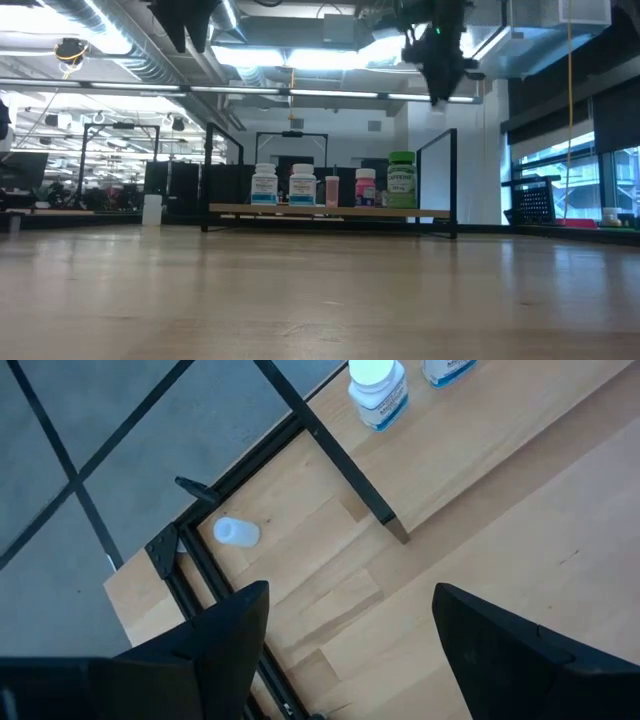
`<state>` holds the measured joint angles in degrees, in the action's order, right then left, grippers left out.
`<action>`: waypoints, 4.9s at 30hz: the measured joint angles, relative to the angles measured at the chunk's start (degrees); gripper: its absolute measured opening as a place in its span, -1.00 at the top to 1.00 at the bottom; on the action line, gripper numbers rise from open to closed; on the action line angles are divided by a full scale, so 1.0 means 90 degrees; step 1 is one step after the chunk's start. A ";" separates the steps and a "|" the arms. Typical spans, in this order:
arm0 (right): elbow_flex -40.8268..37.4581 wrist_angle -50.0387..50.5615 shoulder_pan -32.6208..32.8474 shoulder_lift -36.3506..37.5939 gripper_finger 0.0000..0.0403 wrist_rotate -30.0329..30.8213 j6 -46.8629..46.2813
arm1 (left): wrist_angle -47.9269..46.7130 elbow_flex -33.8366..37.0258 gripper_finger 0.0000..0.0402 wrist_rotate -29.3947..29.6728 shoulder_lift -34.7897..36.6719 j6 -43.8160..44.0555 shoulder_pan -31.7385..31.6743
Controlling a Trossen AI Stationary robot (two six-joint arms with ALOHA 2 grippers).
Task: Pick and place medicine bottles onto shelf by color
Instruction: Put the right transparent pill bottle on the shelf, then put the transparent pill bottle on the shelf
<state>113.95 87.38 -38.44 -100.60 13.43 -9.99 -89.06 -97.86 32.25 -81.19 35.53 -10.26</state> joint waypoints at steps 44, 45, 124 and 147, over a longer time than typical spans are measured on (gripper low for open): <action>0.0296 -0.1567 0.1671 -0.2491 0.32 -0.1381 0.1495 | 0.0404 0.0000 -0.37 0.0000 0.0000 -0.0359 0.0000; 0.0296 -0.1562 0.1671 -0.2525 0.32 -0.1333 0.1497 | 0.0404 0.0000 -0.37 0.0000 0.0000 -0.0359 0.0000; 0.2103 -0.1093 0.2730 -0.1117 -0.06 -0.0382 0.1850 | -0.0110 -0.0002 -0.37 -0.0956 0.1365 0.1279 0.0305; 0.2101 -0.0968 0.2968 -0.0814 -0.06 -0.1336 0.2520 | -0.0034 0.0000 -0.37 -0.2761 0.0259 -0.1651 -0.4752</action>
<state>132.86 78.66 -11.73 -107.92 1.41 12.69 -89.37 -97.86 7.40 -78.86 20.67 -53.03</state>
